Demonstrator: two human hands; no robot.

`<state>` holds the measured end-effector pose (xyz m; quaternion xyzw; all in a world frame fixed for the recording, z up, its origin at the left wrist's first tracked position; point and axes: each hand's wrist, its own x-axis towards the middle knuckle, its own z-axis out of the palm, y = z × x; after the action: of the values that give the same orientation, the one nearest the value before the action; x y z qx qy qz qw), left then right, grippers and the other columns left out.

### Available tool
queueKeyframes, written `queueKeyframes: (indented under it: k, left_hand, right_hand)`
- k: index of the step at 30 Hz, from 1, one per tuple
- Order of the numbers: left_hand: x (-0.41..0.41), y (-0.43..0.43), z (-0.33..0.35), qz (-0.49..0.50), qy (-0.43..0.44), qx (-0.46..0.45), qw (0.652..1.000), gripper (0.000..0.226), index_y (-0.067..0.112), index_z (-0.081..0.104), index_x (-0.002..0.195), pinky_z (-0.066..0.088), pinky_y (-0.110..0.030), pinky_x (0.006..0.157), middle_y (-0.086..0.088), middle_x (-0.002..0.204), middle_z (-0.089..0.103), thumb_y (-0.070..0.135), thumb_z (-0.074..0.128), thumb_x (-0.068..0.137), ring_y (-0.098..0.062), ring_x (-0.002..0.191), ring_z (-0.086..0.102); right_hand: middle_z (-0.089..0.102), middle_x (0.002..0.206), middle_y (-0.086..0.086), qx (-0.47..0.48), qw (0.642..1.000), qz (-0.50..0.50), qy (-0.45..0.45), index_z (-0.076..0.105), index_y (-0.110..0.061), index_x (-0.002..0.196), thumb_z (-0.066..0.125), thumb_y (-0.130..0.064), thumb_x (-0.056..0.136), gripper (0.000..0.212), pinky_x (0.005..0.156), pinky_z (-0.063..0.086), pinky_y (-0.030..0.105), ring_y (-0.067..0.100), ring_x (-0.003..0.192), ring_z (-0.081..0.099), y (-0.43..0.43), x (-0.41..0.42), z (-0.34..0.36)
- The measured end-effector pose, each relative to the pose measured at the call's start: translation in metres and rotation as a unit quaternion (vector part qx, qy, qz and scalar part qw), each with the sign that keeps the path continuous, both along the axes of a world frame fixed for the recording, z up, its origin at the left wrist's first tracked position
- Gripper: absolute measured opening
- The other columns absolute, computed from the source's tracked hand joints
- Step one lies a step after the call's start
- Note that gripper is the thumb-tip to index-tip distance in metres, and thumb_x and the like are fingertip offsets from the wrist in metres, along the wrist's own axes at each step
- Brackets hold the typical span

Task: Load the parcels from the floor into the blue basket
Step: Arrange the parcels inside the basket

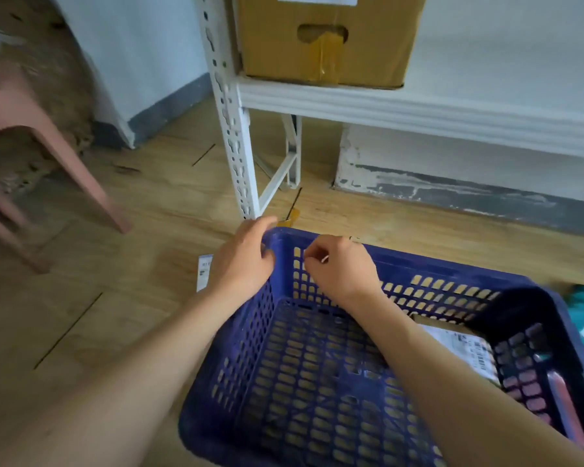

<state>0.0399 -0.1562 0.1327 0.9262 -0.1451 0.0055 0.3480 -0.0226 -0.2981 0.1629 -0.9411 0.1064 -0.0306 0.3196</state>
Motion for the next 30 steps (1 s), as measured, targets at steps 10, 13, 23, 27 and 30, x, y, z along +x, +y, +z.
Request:
queueKeyframes:
  k: [10,13,23,27,30]
  left_hand:
    - [0.046,0.090,-0.076,0.128,0.042,0.006,0.991,0.057,0.022,0.039,0.138,0.043,-0.037,0.094,-0.007,0.129,0.046,0.006,0.052,0.085,-0.025,0.115,0.047]
    - [0.061,0.106,-0.101,0.131,0.076,0.063,0.987,0.056,0.020,0.041,0.139,0.039,-0.039,0.101,-0.009,0.133,0.046,0.009,0.054,0.085,-0.028,0.122,0.043]
    - [0.075,0.090,-0.167,0.137,0.195,0.082,0.968,0.084,0.017,0.023,0.146,0.033,-0.045,0.107,-0.021,0.147,0.023,0.049,0.060,0.078,-0.037,0.131,0.031]
    - [0.074,0.080,-0.170,0.168,0.194,0.024,0.966,0.071,0.019,0.018,0.149,0.027,-0.053,0.110,-0.022,0.152,0.017,0.034,0.053,0.090,-0.042,0.137,0.022]
    - [0.076,0.080,-0.171,0.181,0.226,0.105,0.951,0.095,0.018,-0.006,0.151,0.028,-0.047,0.108,-0.023,0.153,0.006,0.042,0.059,0.086,-0.039,0.136,0.021]
  right_hand:
    - [0.059,0.115,0.009,-0.151,0.972,0.180,0.013,0.062,-0.014,0.114,0.051,-0.008,0.086,0.030,0.078,0.047,0.033,0.027,0.108,0.053,0.107,0.090,-0.013]
    - [0.057,0.118,0.008,-0.205,0.954,0.209,0.065,0.058,-0.018,0.121,0.050,-0.013,0.089,0.033,0.083,0.047,0.035,0.026,0.111,0.052,0.125,0.110,-0.031]
    - [0.057,0.120,0.004,-0.301,0.917,0.233,0.123,0.058,-0.022,0.120,0.046,-0.021,0.092,0.031,0.093,0.039,0.034,0.024,0.113,0.051,0.137,0.130,-0.074]
    - [0.060,0.113,0.004,-0.299,0.920,0.227,0.111,0.061,-0.020,0.112,0.042,-0.024,0.093,0.028,0.097,0.037,0.036,0.023,0.108,0.054,0.137,0.133,-0.077]
    - [0.061,0.109,0.004,-0.291,0.925,0.219,0.110,0.062,-0.020,0.111,0.044,-0.022,0.092,0.026,0.096,0.039,0.036,0.023,0.105,0.055,0.135,0.133,-0.077]
